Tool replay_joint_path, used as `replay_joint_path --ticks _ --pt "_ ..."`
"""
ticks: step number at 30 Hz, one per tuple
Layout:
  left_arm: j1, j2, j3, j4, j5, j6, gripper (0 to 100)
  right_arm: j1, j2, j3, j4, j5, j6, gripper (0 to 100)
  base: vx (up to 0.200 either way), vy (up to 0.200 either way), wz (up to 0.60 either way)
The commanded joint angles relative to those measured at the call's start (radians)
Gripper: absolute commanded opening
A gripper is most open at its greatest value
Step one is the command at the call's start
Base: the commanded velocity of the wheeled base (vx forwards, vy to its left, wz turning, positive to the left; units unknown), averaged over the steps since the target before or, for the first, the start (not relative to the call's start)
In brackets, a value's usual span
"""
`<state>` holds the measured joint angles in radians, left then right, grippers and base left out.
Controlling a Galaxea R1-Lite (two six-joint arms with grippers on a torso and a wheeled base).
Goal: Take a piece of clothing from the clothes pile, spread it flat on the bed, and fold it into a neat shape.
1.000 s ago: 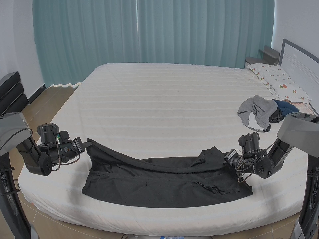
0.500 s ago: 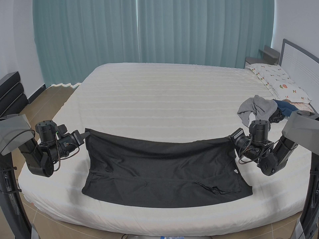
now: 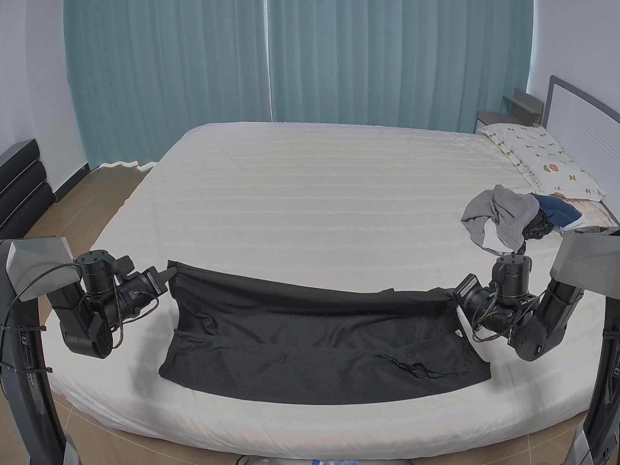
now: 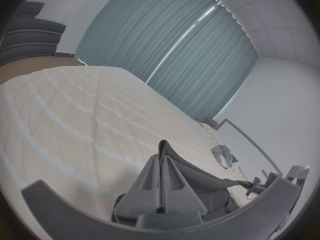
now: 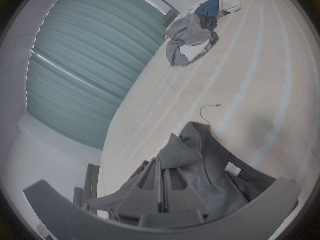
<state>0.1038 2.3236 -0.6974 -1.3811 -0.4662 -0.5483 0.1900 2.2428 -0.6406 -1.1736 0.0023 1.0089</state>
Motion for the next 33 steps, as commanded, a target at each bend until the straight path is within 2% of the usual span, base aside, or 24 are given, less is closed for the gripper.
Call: replay_joint_path --ticks 1,5,6,9,15,25,26,28,29,33 --pt "0.022 0.003 0.041 0.008 -0.017 0.076 0 -0.001 -0.02 0.073 0.002 0.031 -0.038 0 0.0 0.0 0.0" --pt "0.036 0.003 0.058 0.076 -0.017 0.209 0 0.002 -0.006 0.101 0.009 0.051 -0.087 0 0.0 0.0 0.0" --pt "0.037 0.002 0.059 0.082 -0.017 0.217 0 0.002 -0.005 0.102 0.009 0.051 -0.09 0 0.0 0.0 0.0" --pt "0.04 -0.006 0.088 0.154 -0.017 0.337 0 0.005 0.011 0.11 0.029 0.053 -0.124 0 0.0 0.0 0.0" --pt "0.037 0.0 0.147 0.186 -0.017 0.479 0 0.012 0.046 0.118 0.057 0.053 -0.174 0 0.0 0.0 0.0" --pt "0.036 0.005 0.184 0.188 -0.017 0.544 0 0.02 0.077 0.116 0.071 0.051 -0.196 0 0.0 0.0 0.0" --pt "0.036 0.006 0.19 0.188 -0.017 0.553 100 0.02 0.078 0.116 0.071 0.05 -0.196 0 0.0 0.0 0.0" --pt "0.036 0.005 0.193 0.188 -0.017 0.559 100 0.02 0.077 0.114 0.072 0.051 -0.197 0 0.0 0.0 0.0" --pt "0.036 0.002 0.194 0.188 -0.017 0.559 100 0.022 0.077 0.114 0.072 0.05 -0.197 100 0.0 0.0 0.0" --pt "0.04 -0.007 0.204 0.186 -0.02 0.559 100 0.022 0.054 0.118 0.071 0.047 -0.197 100 0.0 0.0 0.0"
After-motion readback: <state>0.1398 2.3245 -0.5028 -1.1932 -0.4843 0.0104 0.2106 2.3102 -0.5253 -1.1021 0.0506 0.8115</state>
